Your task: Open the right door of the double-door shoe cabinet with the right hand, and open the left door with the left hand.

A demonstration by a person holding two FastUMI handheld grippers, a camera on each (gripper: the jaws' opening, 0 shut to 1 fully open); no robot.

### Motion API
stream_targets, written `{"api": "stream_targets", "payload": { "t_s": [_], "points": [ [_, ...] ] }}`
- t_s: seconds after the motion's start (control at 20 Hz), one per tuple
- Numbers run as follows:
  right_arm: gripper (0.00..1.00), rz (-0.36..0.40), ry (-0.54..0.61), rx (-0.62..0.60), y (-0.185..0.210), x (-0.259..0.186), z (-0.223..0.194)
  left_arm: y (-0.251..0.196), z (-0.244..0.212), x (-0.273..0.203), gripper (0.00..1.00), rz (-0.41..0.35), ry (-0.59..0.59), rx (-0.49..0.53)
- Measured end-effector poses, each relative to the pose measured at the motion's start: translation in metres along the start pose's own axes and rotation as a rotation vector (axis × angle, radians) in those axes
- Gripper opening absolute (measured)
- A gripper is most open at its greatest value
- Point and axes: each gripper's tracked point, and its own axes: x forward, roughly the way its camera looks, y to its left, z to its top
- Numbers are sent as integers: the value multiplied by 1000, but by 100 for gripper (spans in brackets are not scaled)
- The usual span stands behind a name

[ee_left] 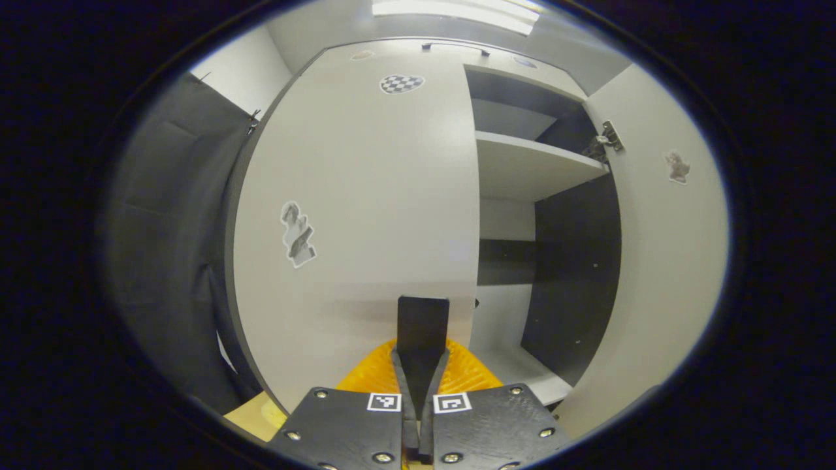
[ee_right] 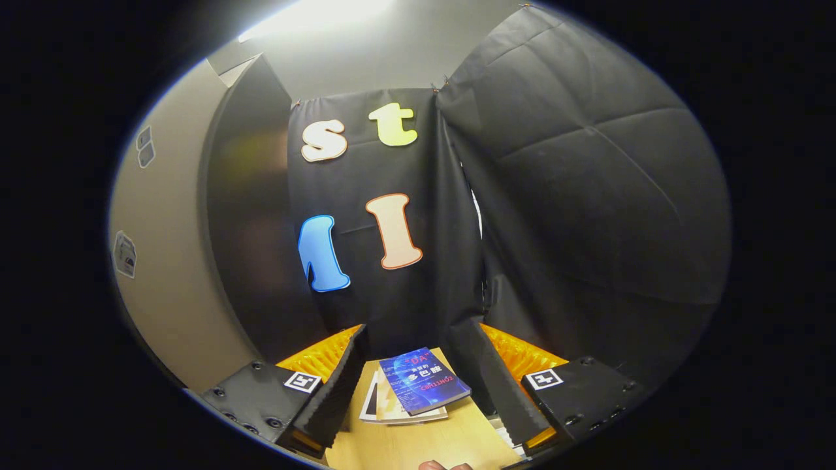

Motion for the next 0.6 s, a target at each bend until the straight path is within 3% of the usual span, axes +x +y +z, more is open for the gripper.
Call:
{"api": "stream_targets", "payload": {
  "t_s": [0.6],
  "points": [
    [98, -92, 14, 29, 47, -117, -16, 11, 21, -12, 4, -166, -10, -44]
  ]
}}
